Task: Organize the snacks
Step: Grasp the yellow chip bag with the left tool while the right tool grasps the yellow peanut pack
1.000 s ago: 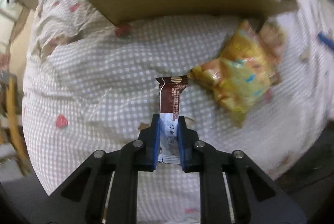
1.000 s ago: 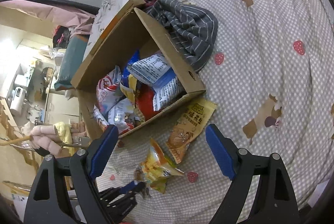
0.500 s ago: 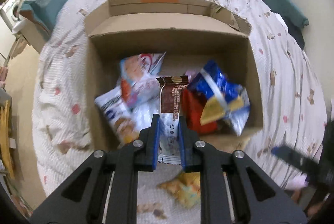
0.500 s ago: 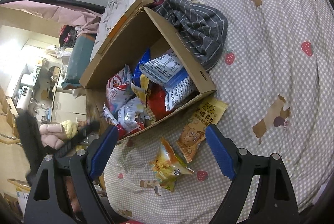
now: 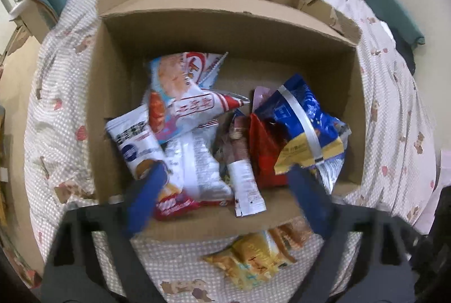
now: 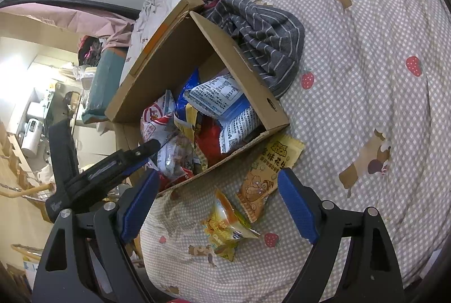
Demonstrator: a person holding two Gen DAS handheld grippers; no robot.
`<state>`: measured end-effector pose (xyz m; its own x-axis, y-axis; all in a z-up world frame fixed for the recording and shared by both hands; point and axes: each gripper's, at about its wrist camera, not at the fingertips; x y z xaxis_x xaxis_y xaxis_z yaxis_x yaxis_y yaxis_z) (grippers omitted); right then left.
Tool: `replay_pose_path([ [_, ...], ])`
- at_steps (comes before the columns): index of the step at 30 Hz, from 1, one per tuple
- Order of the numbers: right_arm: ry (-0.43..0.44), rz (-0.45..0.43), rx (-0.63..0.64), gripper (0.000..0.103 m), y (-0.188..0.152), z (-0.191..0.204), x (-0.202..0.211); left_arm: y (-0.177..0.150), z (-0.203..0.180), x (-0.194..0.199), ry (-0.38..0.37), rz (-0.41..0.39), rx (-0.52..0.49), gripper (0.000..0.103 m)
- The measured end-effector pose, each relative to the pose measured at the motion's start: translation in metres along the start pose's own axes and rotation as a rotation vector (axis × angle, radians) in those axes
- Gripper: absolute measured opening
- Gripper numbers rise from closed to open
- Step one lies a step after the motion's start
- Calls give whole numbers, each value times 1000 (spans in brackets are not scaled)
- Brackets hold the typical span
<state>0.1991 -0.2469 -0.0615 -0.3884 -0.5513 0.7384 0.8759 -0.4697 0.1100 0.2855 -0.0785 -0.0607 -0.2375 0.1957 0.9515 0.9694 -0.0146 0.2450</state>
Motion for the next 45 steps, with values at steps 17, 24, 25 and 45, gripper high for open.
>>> replay_pose_path([
  [17,-25,2,-16,88,1,-3,-7,-107,8,-63,-114,306,251,90],
  [24,17,-13,-33,88,3,-6,0,-119,-9,-87,-79,328,374,90],
  [25,20,-14,-28,88,3,-6,2,-121,-10,-89,-77,323,369,89],
  [45,-207,206,-69,69,3,-25,-84,-143,20,7,8,212,-55,50],
])
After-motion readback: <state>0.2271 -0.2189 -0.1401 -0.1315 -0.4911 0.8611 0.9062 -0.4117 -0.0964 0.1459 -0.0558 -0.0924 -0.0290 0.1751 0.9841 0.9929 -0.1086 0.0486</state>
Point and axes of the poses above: each gripper's, at about its wrist camera, not at the fingertips, and x roughly against the way its jaws point, z to its left, y to its top, and after that the axes turned 5 degrees about z, right-handed
